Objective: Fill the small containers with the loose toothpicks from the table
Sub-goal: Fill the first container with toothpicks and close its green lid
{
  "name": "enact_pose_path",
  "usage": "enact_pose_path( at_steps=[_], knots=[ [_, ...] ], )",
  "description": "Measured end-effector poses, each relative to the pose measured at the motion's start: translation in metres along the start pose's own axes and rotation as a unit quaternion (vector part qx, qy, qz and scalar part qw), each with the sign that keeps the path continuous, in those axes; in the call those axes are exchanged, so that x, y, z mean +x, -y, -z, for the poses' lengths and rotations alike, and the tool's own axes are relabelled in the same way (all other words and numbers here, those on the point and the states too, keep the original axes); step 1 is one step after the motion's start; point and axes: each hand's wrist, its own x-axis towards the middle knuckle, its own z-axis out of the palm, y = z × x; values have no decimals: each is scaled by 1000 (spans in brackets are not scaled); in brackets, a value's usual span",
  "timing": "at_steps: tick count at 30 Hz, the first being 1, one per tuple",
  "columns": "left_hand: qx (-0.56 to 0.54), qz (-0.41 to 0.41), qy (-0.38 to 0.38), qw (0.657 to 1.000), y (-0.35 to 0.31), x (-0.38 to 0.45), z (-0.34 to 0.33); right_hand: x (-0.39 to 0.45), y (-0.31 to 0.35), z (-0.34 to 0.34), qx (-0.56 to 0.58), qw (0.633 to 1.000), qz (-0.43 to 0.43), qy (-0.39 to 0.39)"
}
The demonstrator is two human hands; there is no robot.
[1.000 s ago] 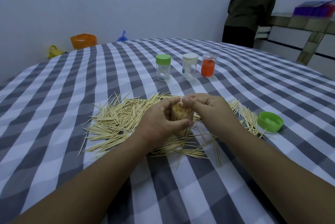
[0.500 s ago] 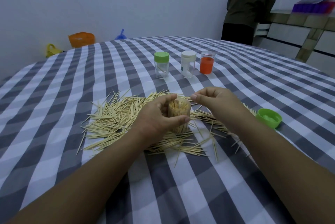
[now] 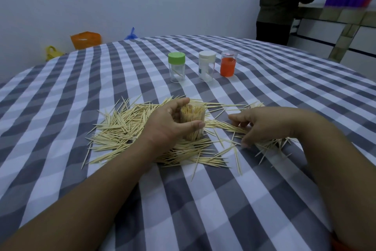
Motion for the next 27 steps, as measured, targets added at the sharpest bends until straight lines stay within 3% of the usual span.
enact_pose_path(
  at_steps=[6, 12, 22, 24, 27],
  knots=[
    [0, -1, 1, 1000, 0, -1, 0, 6, 1, -4, -63, 997, -20, -42],
    [3, -1, -4, 1000, 0, -1, -1, 8, 3, -5, -32, 997, -15, -70],
    [9, -1, -1, 1000, 0, 0, 0, 18, 6, -12, 152, 975, 24, -162],
    [8, -2, 0, 1000, 1, 1, 0, 14, 3, -8, 163, 974, 20, -155],
    [10, -1, 1, 1000, 1, 1, 0, 5, 3, -4, 64, 996, 4, -70]
  ],
)
